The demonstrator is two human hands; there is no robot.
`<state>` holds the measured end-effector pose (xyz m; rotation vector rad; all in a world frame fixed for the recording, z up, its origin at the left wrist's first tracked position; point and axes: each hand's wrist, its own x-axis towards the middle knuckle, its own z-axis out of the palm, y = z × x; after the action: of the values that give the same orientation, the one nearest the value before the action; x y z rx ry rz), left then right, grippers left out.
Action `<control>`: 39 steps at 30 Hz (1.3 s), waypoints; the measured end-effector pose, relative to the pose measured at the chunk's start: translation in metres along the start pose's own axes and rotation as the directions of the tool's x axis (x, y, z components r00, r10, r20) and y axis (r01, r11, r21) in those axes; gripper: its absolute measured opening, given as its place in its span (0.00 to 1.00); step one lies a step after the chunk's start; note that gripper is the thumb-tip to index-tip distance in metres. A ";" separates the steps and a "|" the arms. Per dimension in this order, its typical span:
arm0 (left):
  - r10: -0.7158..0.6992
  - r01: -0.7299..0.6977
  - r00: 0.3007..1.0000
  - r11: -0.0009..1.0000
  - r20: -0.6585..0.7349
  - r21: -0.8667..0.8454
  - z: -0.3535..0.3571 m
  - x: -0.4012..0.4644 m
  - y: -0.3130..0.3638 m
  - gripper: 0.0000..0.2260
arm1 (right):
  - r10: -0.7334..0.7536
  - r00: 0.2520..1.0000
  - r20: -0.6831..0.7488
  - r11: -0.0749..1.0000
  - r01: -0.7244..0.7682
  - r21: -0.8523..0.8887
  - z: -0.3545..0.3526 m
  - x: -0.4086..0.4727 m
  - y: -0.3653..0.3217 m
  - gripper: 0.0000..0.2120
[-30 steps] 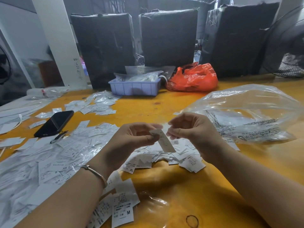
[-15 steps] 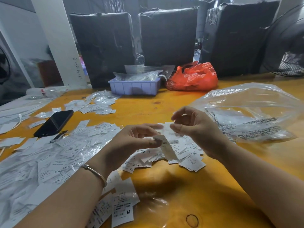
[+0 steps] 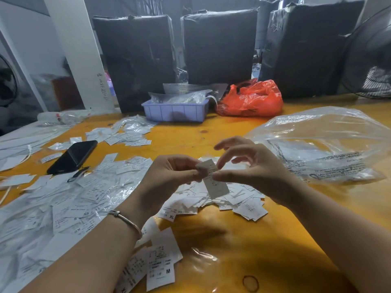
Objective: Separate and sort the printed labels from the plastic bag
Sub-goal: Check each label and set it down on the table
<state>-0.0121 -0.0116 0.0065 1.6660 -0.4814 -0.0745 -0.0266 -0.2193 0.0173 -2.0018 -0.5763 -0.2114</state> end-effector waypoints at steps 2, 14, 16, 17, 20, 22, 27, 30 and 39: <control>-0.012 0.012 1.000 1.000 0.003 -0.013 0.000 -0.001 0.001 0.11 | 0.014 1.000 -0.025 1.000 -0.015 -0.018 0.001 0.000 0.001 0.10; -0.020 0.007 0.984 0.997 -0.180 -0.072 -0.006 0.004 -0.002 0.30 | 0.177 0.938 -0.298 0.956 -0.091 0.280 -0.008 0.005 0.018 0.09; -0.021 0.011 0.987 0.998 -0.156 -0.069 -0.006 0.004 -0.002 0.25 | 0.149 0.934 -0.324 0.970 -0.073 0.234 -0.007 0.004 0.019 0.06; -0.019 0.010 0.989 0.998 -0.147 -0.063 -0.005 0.003 -0.002 0.21 | 0.126 0.929 -0.347 0.977 -0.055 0.206 -0.006 0.004 0.019 0.06; 0.001 -0.003 0.992 1.000 -0.129 -0.015 -0.004 0.001 -0.001 0.12 | 0.039 0.914 -0.405 0.992 0.014 0.127 -0.005 0.004 0.015 0.08; 0.032 -0.029 0.993 0.999 -0.113 0.023 -0.003 0.001 -0.001 0.09 | 0.003 0.908 -0.418 0.993 0.048 0.112 -0.004 0.003 0.011 0.10; 0.113 -0.104 0.985 0.992 -0.126 0.077 -0.001 0.000 -0.002 0.08 | -0.110 0.909 -0.402 0.975 0.177 0.133 -0.007 0.000 0.003 0.17; 0.141 -0.132 0.981 0.988 -0.131 0.077 -0.001 0.000 -0.001 0.08 | -0.191 0.898 -0.396 0.977 0.214 0.016 -0.009 -0.001 0.002 0.25; 0.118 -0.117 0.993 0.992 -0.015 0.038 0.001 -0.002 0.000 0.15 | -0.035 0.999 -0.002 0.995 0.035 0.089 0.003 0.000 0.001 0.13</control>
<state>-0.0140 -0.0121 0.0063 1.6695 -0.5694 0.0354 -0.0262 -0.2173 0.0150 -1.9066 -0.6101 -0.2038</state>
